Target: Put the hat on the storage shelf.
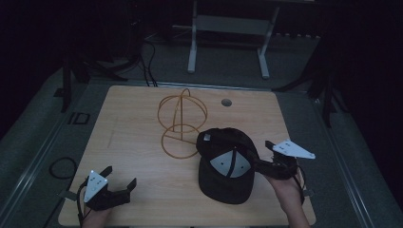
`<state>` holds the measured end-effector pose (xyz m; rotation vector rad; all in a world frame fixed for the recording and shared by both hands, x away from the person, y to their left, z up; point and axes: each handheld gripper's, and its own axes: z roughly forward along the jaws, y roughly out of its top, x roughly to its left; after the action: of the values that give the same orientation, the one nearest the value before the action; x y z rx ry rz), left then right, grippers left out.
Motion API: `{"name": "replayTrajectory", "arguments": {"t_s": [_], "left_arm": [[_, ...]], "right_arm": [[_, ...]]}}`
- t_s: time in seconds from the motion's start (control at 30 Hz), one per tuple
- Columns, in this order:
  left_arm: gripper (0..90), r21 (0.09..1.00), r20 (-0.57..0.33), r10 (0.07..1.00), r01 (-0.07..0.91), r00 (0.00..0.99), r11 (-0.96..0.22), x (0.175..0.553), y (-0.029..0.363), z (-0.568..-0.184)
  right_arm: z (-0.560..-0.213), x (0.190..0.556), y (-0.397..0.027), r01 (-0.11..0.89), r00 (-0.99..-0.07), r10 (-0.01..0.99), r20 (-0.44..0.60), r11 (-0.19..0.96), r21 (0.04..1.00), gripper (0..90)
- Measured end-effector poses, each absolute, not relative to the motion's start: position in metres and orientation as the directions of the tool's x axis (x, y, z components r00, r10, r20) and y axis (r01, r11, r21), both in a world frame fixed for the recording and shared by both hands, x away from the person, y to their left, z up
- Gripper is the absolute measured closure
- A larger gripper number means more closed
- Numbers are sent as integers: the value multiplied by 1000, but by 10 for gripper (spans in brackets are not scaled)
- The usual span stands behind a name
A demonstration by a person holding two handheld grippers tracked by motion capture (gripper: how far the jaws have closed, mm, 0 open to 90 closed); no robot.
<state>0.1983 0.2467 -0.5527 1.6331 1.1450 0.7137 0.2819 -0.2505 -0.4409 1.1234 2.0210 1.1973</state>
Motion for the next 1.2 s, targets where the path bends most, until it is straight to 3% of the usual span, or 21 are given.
{"name": "replayTrajectory", "arguments": {"t_s": [0.3,0.33,0.4,0.47,0.5,0.83,1.07,1.2], "left_arm": [[10,924,-82,904,372,420,-89,198,243,-553],[10,924,-79,903,370,421,-92,198,243,-552],[10,926,-71,906,364,418,-95,197,242,-551],[10,925,-70,906,367,418,-98,197,241,-551],[10,924,-71,906,369,416,-97,197,241,-551],[10,925,-81,898,367,433,-93,197,235,-550],[10,927,-137,860,369,491,-63,199,215,-543],[10,929,-119,838,358,532,-96,201,201,-536]], "right_arm": [[-462,298,-229,449,-457,882,-109,335,828,438],[-466,299,-226,460,-440,888,-130,348,817,578],[-468,301,-225,466,-432,891,-142,355,810,609],[-470,302,-225,482,-419,897,-145,354,801,811],[-471,302,-225,484,-404,902,-150,350,802,872],[-452,293,-221,444,-444,890,-99,315,839,884],[-427,283,-220,389,-481,873,-77,292,874,884],[-418,279,-219,363,-481,872,-88,289,886,884]]}}
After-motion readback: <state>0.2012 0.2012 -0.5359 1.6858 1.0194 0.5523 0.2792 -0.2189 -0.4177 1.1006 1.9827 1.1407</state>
